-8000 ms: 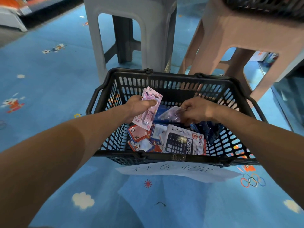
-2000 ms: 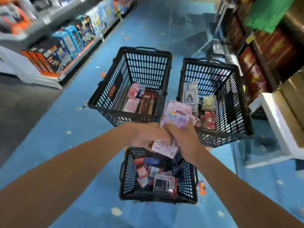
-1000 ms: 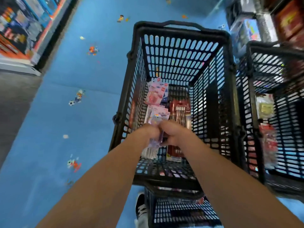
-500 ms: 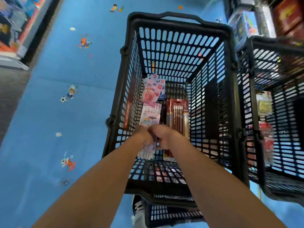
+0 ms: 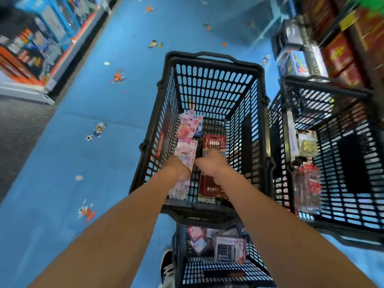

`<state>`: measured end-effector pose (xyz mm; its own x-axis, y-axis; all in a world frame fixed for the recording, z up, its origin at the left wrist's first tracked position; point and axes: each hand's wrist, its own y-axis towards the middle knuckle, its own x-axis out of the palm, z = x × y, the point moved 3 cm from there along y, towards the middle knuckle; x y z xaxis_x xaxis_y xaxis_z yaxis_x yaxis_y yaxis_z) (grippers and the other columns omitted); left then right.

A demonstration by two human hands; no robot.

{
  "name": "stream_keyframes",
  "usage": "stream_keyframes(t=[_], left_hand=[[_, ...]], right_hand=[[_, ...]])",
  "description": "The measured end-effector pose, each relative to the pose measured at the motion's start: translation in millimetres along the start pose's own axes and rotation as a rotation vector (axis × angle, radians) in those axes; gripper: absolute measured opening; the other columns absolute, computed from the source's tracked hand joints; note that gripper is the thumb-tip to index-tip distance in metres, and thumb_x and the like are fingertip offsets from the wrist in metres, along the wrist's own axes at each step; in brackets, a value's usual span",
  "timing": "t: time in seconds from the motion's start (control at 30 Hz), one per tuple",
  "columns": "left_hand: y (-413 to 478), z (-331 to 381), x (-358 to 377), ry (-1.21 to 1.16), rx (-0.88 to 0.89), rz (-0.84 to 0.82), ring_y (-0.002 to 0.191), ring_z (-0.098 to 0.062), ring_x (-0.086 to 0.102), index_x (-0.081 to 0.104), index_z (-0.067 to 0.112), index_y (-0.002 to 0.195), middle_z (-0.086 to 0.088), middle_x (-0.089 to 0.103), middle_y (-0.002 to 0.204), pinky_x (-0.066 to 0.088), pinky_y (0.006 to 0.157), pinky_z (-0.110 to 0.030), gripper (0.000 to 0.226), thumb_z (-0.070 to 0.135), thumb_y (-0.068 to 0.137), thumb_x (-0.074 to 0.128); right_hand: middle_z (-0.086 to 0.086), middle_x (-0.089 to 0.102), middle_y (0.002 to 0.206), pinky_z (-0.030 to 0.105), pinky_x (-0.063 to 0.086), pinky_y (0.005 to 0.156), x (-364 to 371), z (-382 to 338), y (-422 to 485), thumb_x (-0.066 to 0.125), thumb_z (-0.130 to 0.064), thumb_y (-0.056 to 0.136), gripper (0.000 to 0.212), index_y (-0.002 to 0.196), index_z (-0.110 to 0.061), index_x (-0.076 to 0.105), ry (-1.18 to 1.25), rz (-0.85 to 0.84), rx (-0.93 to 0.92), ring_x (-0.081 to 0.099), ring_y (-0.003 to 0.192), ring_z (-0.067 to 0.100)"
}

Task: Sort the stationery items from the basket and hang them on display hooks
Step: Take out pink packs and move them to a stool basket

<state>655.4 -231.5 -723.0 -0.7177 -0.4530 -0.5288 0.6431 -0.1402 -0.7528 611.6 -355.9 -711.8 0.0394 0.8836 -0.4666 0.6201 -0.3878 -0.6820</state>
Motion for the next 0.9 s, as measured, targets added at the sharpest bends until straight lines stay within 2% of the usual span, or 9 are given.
stream_keyframes(t=[0.13, 0.3, 0.37, 0.43, 0.5, 0.57, 0.67, 0.8, 0.9], left_hand=[[-40.6, 8.1, -2.7, 0.020, 0.026, 0.018, 0.125, -0.031, 0.058, 0.034, -0.004, 0.152, -0.017, 0.056, 0.136, 0.053, 0.092, -0.036, 0.072, 0.017, 0.094, 0.070], [-114.1, 23.8, -5.0, 0.017, 0.137, 0.156, 0.099, -0.025, 0.053, 0.040, -0.002, 0.141, -0.013, 0.057, 0.116, 0.049, 0.081, -0.036, 0.062, 0.014, 0.091, 0.073], [-148.9, 30.1, -2.2, -0.005, 0.203, 0.178, 0.090, -0.020, 0.053, 0.045, 0.002, 0.134, -0.005, 0.055, 0.102, 0.046, 0.077, -0.035, 0.054, 0.015, 0.090, 0.075], [-184.1, 35.1, 7.1, -0.076, 0.225, 0.091, 0.078, -0.021, 0.051, 0.050, 0.010, 0.130, 0.004, 0.043, 0.094, 0.040, 0.066, -0.032, 0.047, 0.016, 0.091, 0.076], [-216.2, 43.6, 20.0, -0.035, 0.262, -0.035, 0.061, -0.019, 0.051, 0.062, 0.009, 0.120, -0.032, 0.063, 0.103, 0.037, 0.057, -0.028, 0.028, 0.012, 0.094, 0.072], [-239.4, 50.9, 36.2, 0.073, 0.299, -0.163, 0.058, -0.015, 0.060, 0.069, 0.005, 0.100, -0.020, 0.066, 0.081, 0.044, 0.057, -0.027, 0.007, 0.011, 0.097, 0.068], [-251.8, 51.3, 66.4, 0.241, 0.274, -0.303, 0.075, -0.014, 0.074, 0.073, 0.000, 0.107, -0.019, 0.076, 0.093, 0.057, 0.069, -0.028, 0.018, 0.016, 0.098, 0.069], [-223.8, 16.4, 137.7, 0.522, 0.189, -0.489, 0.084, -0.009, 0.077, 0.073, 0.010, 0.102, 0.005, 0.078, 0.084, 0.056, 0.064, -0.024, 0.016, 0.025, 0.099, 0.069], [-169.3, -27.6, 203.3, 0.636, 0.247, -0.431, 0.068, -0.016, 0.064, 0.074, 0.005, 0.092, 0.004, 0.067, 0.068, 0.045, 0.063, -0.025, 0.019, 0.024, 0.091, 0.074]], right_hand=[[0.005, 0.068, 0.102, 0.035, 0.055, 0.083, -26.7, 2.7, -43.0, 0.076, -0.026, 0.082, 0.034, 0.110, -0.012, 0.061, -0.035, 0.051, -0.164, 0.067, 0.101, 0.028], [0.014, 0.069, 0.112, 0.055, 0.055, 0.093, -57.7, 20.4, -105.3, 0.078, -0.017, 0.084, 0.041, 0.118, -0.009, 0.057, 0.056, 0.045, -0.347, 0.067, 0.103, 0.035], [0.008, 0.069, 0.108, 0.049, 0.056, 0.089, -75.7, 31.6, -135.0, 0.080, -0.021, 0.086, 0.041, 0.119, -0.011, 0.058, 0.085, 0.098, -0.442, 0.068, 0.099, 0.029], [-0.007, 0.066, 0.097, 0.031, 0.055, 0.077, -95.0, 47.0, -168.7, 0.080, -0.029, 0.087, 0.038, 0.116, -0.019, 0.058, 0.021, 0.161, -0.576, 0.064, 0.084, 0.006], [-0.010, 0.063, 0.087, 0.026, 0.049, 0.066, -111.6, 66.9, -199.9, 0.079, -0.026, 0.087, 0.028, 0.105, -0.021, 0.058, 0.005, 0.137, -0.689, 0.058, 0.072, -0.001], [-0.005, 0.063, 0.081, 0.029, 0.047, 0.063, -122.9, 92.8, -221.4, 0.079, -0.027, 0.087, 0.024, 0.098, -0.021, 0.058, -0.052, 0.094, -0.738, 0.057, 0.068, 0.005], [-0.003, 0.064, 0.076, 0.029, 0.047, 0.060, -124.4, 140.0, -232.1, 0.080, -0.031, 0.086, 0.024, 0.094, -0.023, 0.059, -0.153, 0.013, -0.695, 0.059, 0.067, 0.013], [-0.005, 0.067, 0.082, 0.014, 0.046, 0.062, -97.2, 228.1, -203.2, 0.077, -0.025, 0.089, 0.019, 0.100, -0.024, 0.061, -0.246, -0.065, -0.506, 0.061, 0.070, 0.005], [0.006, 0.070, 0.095, 0.033, 0.056, 0.081, -58.3, 309.8, -154.5, 0.070, -0.016, 0.092, 0.023, 0.112, -0.013, 0.061, -0.283, -0.110, -0.345, 0.068, 0.088, 0.024]])
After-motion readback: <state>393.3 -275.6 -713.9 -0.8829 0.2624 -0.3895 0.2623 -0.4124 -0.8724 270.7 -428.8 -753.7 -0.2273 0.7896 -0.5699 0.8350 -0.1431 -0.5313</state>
